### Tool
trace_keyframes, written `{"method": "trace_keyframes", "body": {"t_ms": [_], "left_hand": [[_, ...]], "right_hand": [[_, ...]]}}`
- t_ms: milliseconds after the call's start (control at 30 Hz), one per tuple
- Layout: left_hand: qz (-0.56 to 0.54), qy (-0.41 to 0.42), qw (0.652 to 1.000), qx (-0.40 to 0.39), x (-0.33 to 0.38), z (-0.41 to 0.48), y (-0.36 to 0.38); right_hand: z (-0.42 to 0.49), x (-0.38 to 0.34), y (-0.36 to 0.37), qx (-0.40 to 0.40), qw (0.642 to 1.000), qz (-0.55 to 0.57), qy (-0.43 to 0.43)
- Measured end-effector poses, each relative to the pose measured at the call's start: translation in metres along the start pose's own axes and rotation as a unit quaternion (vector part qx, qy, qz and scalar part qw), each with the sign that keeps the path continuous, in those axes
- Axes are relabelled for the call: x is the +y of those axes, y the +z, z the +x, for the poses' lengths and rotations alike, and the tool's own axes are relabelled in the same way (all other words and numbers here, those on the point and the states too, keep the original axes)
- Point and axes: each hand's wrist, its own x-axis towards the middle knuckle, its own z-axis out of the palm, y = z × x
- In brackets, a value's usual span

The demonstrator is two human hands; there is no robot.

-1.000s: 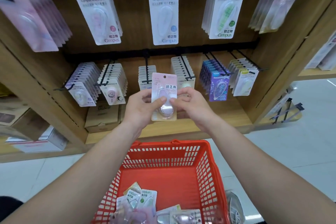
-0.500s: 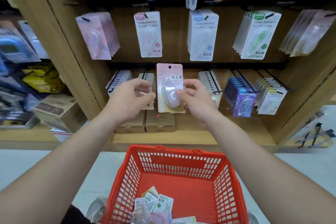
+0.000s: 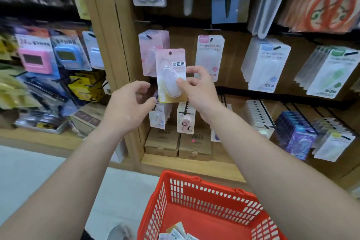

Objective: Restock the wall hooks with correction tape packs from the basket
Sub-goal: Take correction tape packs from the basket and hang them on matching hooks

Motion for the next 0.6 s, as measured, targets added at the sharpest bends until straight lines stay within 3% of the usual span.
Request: {"method": "trace_keyframes", "body": {"t_ms": [367, 600], "left_hand": [[-0.009, -0.020, 0.999, 0.049, -0.037, 0.027, -0.010], [-0.022, 0.006, 1.000, 0.003, -0.020, 0.021, 0.009]], "right_hand": [[0.065, -0.001, 0.064, 0.018, 0.998, -0.031, -0.051], [0.039, 0.006, 0.040, 0.039, 0.999, -0.015, -0.022]]}}
